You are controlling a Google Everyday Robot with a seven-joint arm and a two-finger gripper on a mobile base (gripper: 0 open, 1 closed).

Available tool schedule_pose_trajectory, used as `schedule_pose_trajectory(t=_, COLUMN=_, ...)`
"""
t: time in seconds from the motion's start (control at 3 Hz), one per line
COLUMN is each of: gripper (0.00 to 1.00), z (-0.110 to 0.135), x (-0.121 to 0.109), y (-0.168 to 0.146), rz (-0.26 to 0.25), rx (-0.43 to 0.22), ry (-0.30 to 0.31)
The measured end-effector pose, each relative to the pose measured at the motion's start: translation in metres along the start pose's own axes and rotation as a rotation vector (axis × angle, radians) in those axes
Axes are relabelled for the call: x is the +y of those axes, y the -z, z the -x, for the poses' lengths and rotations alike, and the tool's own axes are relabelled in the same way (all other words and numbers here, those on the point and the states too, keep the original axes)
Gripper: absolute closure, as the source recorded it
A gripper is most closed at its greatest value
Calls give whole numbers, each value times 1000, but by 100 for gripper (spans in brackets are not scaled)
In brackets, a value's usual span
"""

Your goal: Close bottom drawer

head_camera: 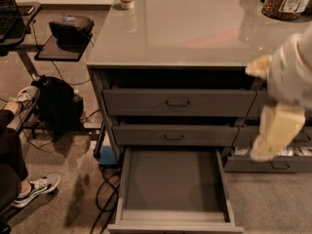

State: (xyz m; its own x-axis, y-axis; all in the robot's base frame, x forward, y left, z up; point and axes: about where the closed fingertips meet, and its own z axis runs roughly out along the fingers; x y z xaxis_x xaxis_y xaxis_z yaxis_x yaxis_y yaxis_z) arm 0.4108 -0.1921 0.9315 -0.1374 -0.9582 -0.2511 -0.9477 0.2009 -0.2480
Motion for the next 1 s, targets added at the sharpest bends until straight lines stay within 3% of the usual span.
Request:
schedule_pose_trajectory(t=0.33, gripper=0, z=-13, x=43, y=-69, rz=65, rx=-159, ry=-1)
schedule_pose_trajectory(t=0.67, gripper=0, z=-44, x=92, y=-160, rz=133, rx=-310, ry=-69)
schedule_pose_trajectory(t=1.0, gripper=0, z=-100, x=155, y=-259, rz=192, rx=-368, ry=-178)
